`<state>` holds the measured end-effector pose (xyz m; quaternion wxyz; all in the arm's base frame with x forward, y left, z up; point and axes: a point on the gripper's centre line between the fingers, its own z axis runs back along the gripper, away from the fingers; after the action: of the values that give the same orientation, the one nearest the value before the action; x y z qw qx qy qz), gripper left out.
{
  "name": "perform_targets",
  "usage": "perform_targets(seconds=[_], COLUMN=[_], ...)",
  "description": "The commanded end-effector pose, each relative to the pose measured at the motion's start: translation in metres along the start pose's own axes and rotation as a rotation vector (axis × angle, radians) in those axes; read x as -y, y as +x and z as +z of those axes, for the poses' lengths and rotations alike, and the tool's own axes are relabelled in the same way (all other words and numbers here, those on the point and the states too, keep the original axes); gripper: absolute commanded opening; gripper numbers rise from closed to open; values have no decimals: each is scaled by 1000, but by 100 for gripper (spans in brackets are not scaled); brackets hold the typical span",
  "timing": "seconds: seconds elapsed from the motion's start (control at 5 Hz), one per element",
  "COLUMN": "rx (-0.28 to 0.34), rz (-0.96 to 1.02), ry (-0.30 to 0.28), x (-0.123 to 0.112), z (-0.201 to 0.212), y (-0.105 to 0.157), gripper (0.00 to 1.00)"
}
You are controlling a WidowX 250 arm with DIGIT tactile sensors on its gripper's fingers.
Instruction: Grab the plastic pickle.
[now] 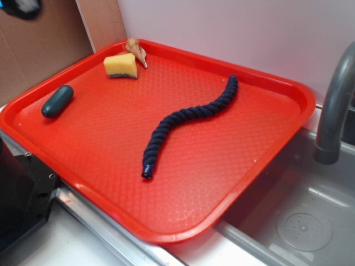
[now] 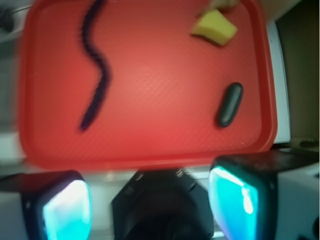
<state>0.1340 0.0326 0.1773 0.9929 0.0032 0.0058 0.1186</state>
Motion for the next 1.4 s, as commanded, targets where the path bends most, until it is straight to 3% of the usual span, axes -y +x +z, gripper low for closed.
perform_targets(seconds=[0.0,0.2,0.6,0.8,1.0,1.2], rx=[141,180,69,6,13,72], rz=[244,215,115,82,38,42], ry=[-36,-47,5,45,106,141], x=[-56,-73,-70,-55,-42,-30], z=[-65,-93,-137,-161,-164,-130], y=[31,40,58,76,73,79], gripper=[100,100,100,100,100,0])
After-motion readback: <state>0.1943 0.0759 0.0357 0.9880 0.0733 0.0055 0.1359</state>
